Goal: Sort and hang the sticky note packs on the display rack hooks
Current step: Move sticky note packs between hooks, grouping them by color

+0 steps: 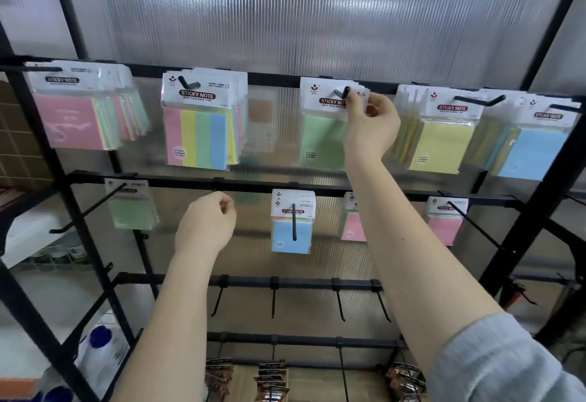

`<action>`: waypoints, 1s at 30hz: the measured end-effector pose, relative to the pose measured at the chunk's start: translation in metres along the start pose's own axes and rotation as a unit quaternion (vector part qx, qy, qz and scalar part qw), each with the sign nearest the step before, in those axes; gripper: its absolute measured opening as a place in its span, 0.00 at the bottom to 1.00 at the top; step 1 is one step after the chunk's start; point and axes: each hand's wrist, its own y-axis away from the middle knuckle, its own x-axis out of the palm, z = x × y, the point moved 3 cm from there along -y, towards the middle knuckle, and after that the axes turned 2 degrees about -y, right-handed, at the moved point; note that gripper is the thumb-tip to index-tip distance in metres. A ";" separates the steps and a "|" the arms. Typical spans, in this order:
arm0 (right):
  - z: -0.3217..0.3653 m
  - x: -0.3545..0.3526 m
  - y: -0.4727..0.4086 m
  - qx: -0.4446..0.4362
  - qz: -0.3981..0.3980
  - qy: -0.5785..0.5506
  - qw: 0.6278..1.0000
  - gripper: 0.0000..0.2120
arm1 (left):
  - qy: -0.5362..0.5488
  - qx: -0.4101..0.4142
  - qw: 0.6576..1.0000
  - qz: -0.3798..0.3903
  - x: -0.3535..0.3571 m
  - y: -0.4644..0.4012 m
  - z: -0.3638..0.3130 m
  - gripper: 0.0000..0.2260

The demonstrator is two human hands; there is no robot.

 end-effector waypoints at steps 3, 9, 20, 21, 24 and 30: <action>-0.010 -0.009 0.002 0.003 -0.040 -0.023 0.999 0.07 | -0.005 0.000 1.000 -0.002 -0.002 0.000 0.001 0.10; -0.048 -0.042 0.039 0.019 -0.053 -0.010 0.998 0.06 | -0.016 0.004 1.000 -0.002 -0.003 0.001 0.004 0.10; -0.147 -0.040 0.068 0.183 0.164 0.196 0.949 0.16 | -0.011 -0.022 0.999 -0.023 -0.005 -0.004 0.014 0.09; -0.152 -0.039 0.067 0.189 0.172 0.200 0.946 0.16 | -0.011 -0.025 0.999 -0.026 -0.005 -0.005 0.015 0.09; -0.164 -0.035 0.068 0.189 0.194 0.211 0.939 0.17 | -0.020 -0.042 0.998 -0.035 -0.006 -0.009 0.020 0.09; -0.174 -0.031 0.065 0.170 0.227 0.231 0.931 0.17 | 0.000 -0.073 0.995 -0.064 -0.006 -0.016 0.025 0.09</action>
